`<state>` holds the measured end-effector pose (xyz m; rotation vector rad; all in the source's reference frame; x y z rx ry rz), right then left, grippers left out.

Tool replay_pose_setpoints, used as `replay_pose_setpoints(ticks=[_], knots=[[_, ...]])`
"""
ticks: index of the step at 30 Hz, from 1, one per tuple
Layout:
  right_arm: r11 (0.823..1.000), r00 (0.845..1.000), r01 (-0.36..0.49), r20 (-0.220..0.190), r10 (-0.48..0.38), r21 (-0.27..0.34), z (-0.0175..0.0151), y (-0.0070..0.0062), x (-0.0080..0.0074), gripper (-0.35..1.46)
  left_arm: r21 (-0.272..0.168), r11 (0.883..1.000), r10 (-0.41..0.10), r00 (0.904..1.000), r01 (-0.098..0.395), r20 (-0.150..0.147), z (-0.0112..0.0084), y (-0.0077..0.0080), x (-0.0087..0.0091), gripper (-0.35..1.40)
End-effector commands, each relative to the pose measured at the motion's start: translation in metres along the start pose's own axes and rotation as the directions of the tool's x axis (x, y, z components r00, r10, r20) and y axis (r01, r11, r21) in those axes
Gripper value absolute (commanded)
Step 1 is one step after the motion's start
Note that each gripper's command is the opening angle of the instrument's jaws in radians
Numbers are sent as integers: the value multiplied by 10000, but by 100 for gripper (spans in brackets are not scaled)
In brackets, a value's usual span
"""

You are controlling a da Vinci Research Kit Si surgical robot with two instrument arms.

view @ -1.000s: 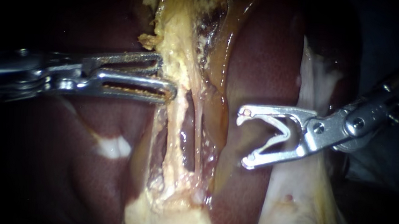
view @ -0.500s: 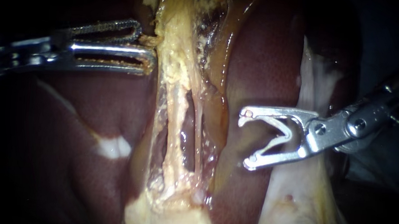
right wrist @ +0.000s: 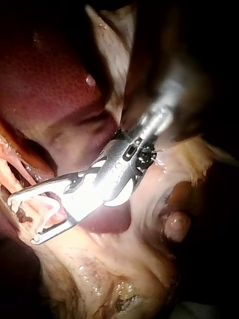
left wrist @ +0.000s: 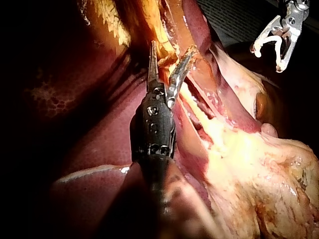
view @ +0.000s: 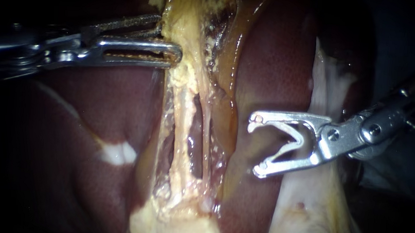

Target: Grabbing gallbladder

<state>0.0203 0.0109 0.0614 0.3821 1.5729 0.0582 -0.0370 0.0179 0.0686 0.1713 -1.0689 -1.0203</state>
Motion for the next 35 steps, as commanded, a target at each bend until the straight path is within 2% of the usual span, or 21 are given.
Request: replay_pose_setpoints(ticks=[1,5,7,10,14,23,35], knots=[[10000,10000,0,0,0,4,0,0,0,47,-23,10000,17,10000,-17,-70,1,2,2,49],[10000,10000,0,-1,0,5,0,0,0,47,-38,10000,33,10000,-33,-91,4,7,5,49],[10000,10000,0,0,0,5,0,0,0,47,-39,10000,28,10000,-28,-93,4,8,4,41],[10000,10000,0,0,0,5,0,0,0,47,-33,10000,7,9999,-8,-103,3,9,1,17],[10000,10000,0,-1,0,5,0,0,0,47,4,10000,-32,9999,32,-131,-3,12,-6,-35],[10000,10000,1,-1,-1,5,0,0,0,47,26,10000,-16,9994,17,-353,-7,19,-7,-35],[10000,10000,1,-1,-1,6,0,0,0,47,96,10000,-7,9993,11,-363,-7,18,-5,-35]])
